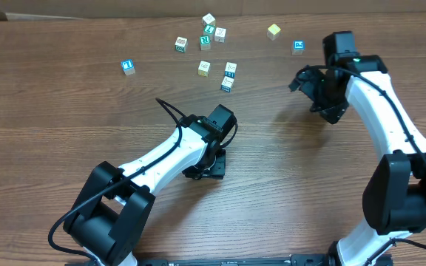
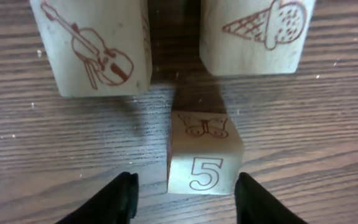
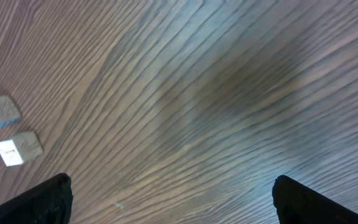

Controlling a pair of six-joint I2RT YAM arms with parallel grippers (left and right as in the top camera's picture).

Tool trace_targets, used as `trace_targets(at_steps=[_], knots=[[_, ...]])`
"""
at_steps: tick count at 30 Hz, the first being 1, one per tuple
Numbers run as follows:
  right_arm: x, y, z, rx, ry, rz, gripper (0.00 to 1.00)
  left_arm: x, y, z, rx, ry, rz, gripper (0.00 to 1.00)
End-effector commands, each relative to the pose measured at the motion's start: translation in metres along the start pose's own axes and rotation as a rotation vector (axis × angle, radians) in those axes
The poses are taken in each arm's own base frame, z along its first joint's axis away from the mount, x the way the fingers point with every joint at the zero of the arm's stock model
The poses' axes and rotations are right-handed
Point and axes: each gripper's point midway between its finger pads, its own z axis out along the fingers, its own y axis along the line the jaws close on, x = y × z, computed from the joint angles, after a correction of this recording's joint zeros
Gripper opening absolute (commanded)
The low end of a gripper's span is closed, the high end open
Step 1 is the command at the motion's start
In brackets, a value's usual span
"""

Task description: Form a circle

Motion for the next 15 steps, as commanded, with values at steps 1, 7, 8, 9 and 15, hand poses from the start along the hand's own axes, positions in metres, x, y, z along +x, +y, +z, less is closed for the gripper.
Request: trace_targets(at_steps=[1, 7, 8, 9, 15], knots=[[-0.0052, 0.0042, -0.0081, -0.015, -0.026, -0.003, 1.0, 0.0018, -0.0004, 0.004, -0.001, 0.009, -0.011, 0.45], [-0.0051, 0.0043, -0.008, -0.015, -0.025, -0.003, 1.0, 0.001, -0.001, 0.004, 0.001, 0.006, -0.014, 0.47], [-0.0051, 0.0043, -0.008, -0.015, -0.026, -0.003, 1.0, 0.0001, -0.0016, 0.004, 0.004, 0.002, -0.014, 0.49], [-0.0051, 0.0043, -0.008, -0.015, -0.025, -0.003, 1.0, -0.0007, -0.0023, 0.004, 0.006, -0.001, -0.013, 0.49], [-0.0051, 0.0043, -0.008, -0.015, -0.025, -0.003, 1.0, -0.0035, -0.0039, 0.004, 0.013, -0.012, -0.02, 0.43]])
